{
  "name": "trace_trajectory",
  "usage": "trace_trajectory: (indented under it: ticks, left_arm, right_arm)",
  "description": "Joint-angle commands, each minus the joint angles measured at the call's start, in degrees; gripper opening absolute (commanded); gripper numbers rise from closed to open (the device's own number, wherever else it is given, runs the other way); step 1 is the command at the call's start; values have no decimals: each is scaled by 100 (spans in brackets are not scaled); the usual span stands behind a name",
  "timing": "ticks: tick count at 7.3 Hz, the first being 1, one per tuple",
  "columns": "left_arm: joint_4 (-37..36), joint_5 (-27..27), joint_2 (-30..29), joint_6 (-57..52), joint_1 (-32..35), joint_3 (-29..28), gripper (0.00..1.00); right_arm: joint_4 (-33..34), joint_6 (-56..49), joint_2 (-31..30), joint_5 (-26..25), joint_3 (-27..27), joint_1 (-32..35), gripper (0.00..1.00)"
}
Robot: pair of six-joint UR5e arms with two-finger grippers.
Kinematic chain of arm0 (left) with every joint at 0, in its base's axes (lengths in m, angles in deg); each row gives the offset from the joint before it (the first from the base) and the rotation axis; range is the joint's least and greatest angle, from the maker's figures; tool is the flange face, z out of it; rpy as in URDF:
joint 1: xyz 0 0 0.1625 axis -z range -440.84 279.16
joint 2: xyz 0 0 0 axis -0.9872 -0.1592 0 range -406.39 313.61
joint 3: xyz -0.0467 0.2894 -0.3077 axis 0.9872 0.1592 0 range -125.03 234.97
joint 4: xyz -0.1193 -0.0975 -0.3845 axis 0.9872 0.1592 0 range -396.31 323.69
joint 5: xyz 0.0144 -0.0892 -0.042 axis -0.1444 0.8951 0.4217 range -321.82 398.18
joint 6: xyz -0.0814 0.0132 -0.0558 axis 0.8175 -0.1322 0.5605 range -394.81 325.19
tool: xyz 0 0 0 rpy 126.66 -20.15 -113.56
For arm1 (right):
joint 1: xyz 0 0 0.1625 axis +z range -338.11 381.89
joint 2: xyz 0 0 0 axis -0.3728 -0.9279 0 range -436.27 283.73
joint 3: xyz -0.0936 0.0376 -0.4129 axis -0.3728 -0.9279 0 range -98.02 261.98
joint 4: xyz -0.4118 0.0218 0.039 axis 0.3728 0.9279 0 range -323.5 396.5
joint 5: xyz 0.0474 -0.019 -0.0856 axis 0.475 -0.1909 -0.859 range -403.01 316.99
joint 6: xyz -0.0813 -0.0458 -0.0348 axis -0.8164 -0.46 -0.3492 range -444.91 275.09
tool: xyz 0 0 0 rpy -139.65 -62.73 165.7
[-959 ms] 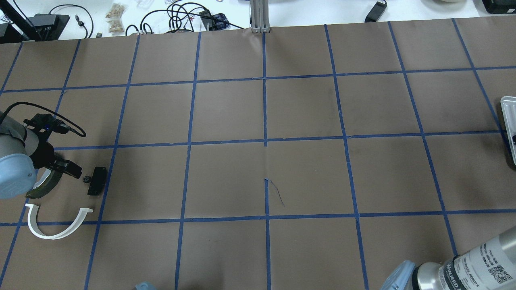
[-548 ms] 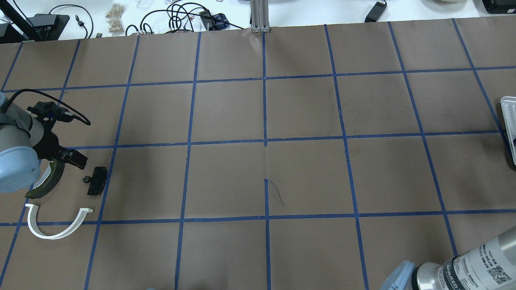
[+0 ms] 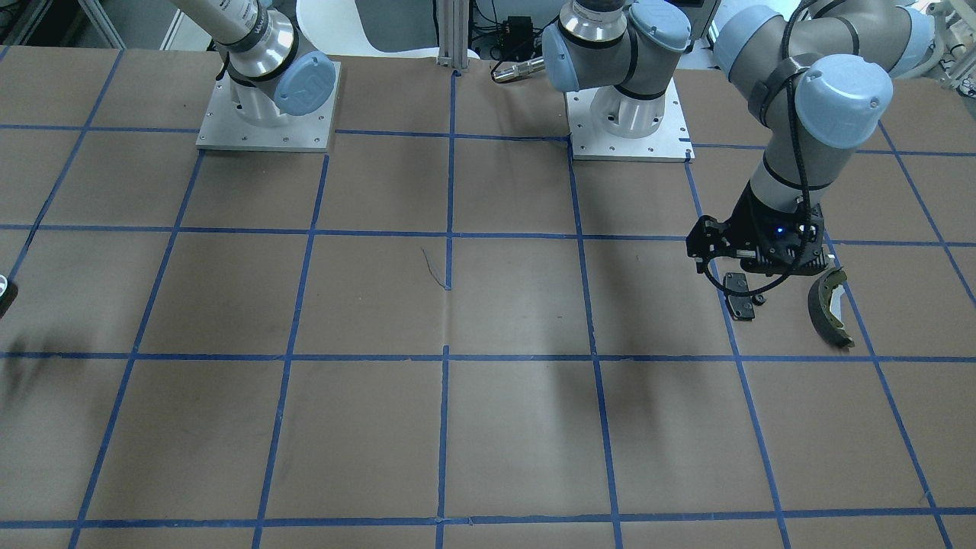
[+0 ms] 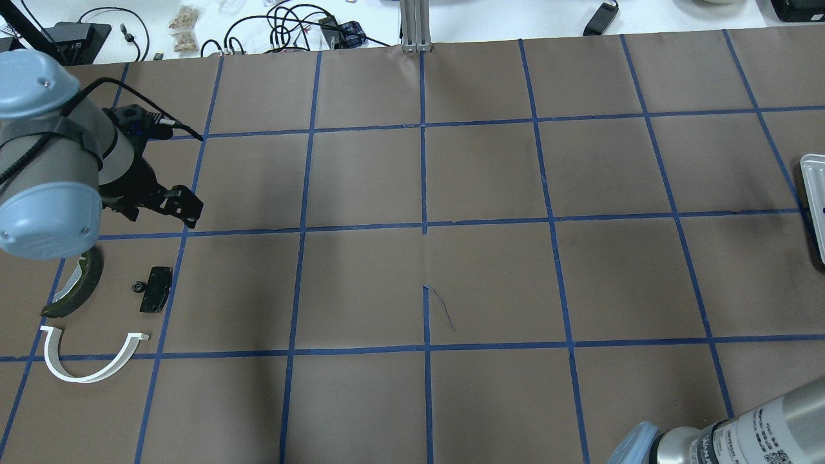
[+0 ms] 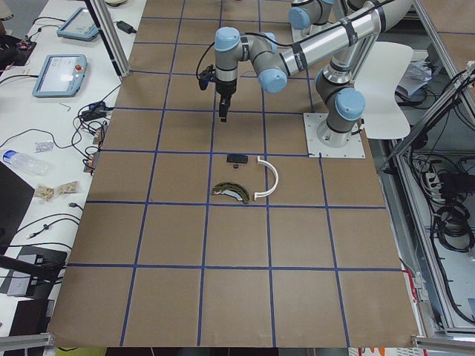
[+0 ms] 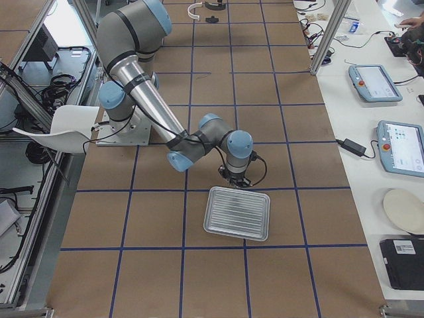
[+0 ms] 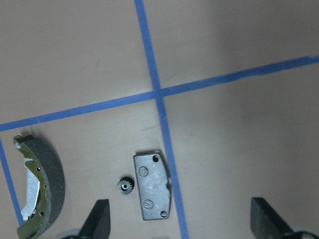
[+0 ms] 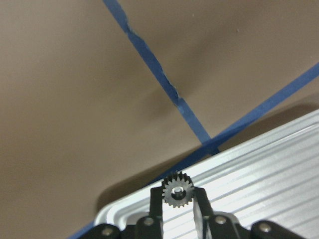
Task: Place bearing gear from tray to pile
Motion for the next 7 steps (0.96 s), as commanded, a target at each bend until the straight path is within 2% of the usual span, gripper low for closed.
trace_trajectory:
  ticks: [1,3,5,6,7]
  left_arm:
    - [1131,19,-203,1661,893,-1104,100]
    - [1574,19,-344,2297,1491,-1617,100]
    - [1549,89,-450,3044,1958,-1636,100]
    - [1514,98,-494,3065,2099,-1636,100]
    - [1505,89,-503,3057,2109,-1636,100]
  right_arm:
    - [-153,1704,-190,44,283,1030,0]
    - [-179,3565,-540,35,380,2191,0]
    - [-162,5787,-585,44,512,3718,0]
    - [-162,6982,-577,201,513,4396,0]
    - [-162,8273,-577,620,513,4950,0]
